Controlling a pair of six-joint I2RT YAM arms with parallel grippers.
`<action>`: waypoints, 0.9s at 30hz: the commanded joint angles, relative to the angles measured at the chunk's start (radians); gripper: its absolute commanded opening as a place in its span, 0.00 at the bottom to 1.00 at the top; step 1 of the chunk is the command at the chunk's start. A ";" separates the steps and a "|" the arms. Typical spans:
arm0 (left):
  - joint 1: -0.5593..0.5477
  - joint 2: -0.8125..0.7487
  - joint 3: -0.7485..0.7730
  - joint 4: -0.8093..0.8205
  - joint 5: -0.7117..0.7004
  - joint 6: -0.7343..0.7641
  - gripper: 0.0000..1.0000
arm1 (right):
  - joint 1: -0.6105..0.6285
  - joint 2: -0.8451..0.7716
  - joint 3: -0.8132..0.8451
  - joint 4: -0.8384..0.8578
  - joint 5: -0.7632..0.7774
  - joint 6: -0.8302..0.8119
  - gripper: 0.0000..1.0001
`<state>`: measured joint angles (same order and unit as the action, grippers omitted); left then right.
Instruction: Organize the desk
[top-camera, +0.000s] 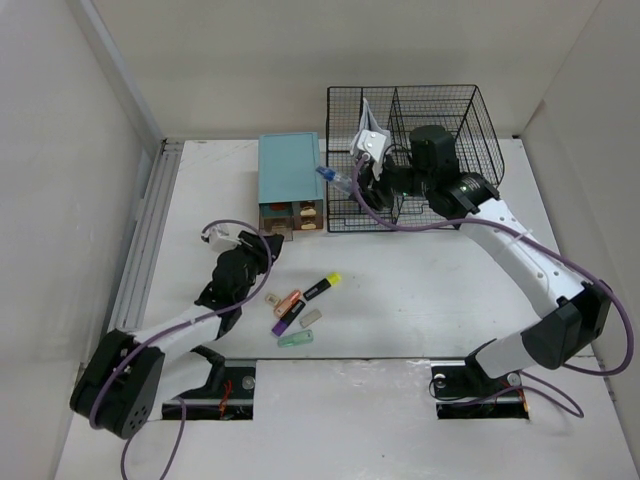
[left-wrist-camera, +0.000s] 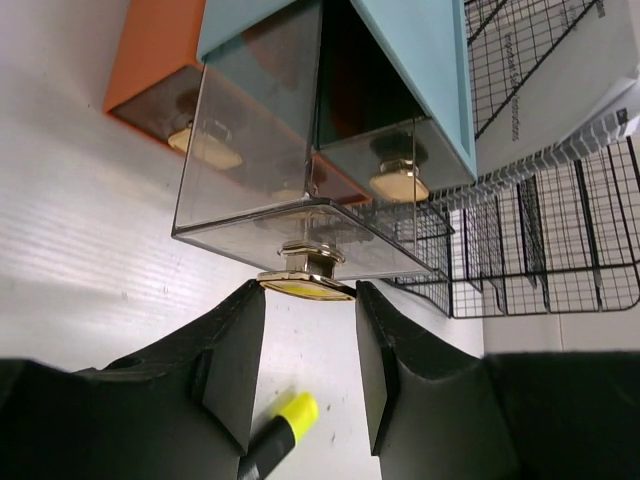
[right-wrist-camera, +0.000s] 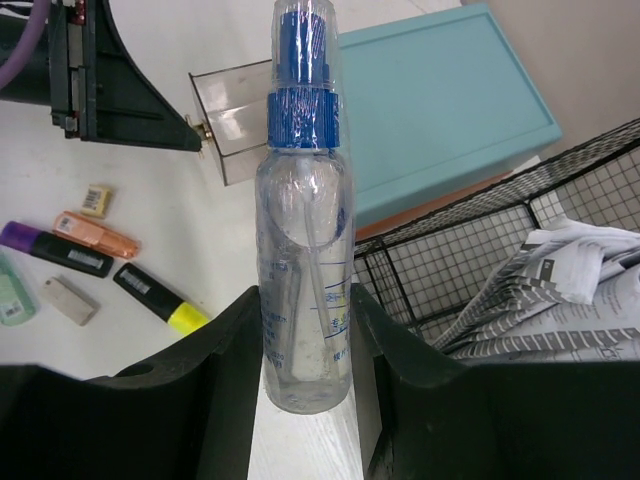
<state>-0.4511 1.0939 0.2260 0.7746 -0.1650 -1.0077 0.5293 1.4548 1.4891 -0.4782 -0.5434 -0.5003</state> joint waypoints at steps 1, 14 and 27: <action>-0.020 -0.106 -0.019 -0.041 0.007 -0.011 0.19 | -0.006 0.013 0.014 0.059 -0.063 0.034 0.00; -0.031 -0.232 -0.005 -0.227 0.010 -0.002 0.83 | 0.058 0.101 0.094 0.012 -0.122 0.146 0.00; -0.031 -0.621 0.114 -0.612 0.009 0.060 0.81 | 0.129 0.285 0.261 -0.017 -0.289 0.478 0.00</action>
<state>-0.4767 0.5808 0.2508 0.2787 -0.1234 -0.9867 0.6296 1.7123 1.6764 -0.5156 -0.7429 -0.1638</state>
